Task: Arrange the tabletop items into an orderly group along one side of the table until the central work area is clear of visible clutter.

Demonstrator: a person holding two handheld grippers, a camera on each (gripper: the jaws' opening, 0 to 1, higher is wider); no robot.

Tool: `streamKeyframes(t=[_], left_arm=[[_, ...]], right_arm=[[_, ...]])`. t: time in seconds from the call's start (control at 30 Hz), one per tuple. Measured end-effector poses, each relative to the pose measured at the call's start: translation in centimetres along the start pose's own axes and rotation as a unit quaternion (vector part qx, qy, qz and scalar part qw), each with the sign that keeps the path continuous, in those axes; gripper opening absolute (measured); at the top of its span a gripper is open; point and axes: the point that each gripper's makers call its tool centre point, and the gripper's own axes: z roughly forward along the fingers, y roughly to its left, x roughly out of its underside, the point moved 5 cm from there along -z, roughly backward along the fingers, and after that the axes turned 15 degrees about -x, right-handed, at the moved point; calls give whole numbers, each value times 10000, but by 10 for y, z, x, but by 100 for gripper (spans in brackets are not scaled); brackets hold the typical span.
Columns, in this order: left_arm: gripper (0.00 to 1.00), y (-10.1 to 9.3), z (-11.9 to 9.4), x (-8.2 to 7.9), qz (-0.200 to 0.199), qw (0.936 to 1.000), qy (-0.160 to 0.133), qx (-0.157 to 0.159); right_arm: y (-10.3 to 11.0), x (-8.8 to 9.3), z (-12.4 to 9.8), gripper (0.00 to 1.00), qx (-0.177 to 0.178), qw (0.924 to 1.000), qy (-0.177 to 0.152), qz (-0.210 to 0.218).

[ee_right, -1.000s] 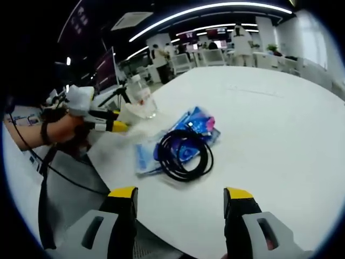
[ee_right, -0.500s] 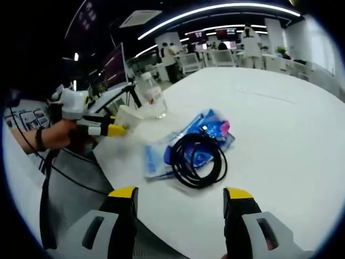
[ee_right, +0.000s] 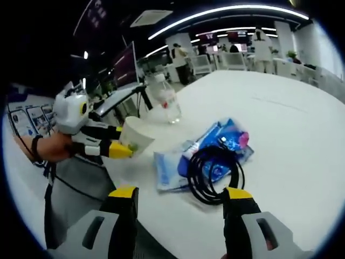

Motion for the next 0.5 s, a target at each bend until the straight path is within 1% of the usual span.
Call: streamKeyframes(t=[0.07, 0.2, 0.3, 0.4, 0.5], left_arm=[[35, -4, -1, 0, 44, 10000, -2, 37], [35, -19, -6, -5, 286, 9995, -34, 103], [35, -25, -9, -7, 397, 9991, -55, 137], [35, -28, -7, -6, 497, 9986, -44, 187], [35, -33, -10, -7, 587, 9980, -49, 222]], right_arm=[[1, -2, 2, 65, -50, 10000, -22, -13], [5, -8, 8, 64, -136, 9999, -34, -62], [7, -14, 13, 64, -204, 9997, -99, -74], [12, -20, 17, 63, -285, 9995, -144, -77], [17, -22, 21, 63, -354, 9992, -120, -117]])
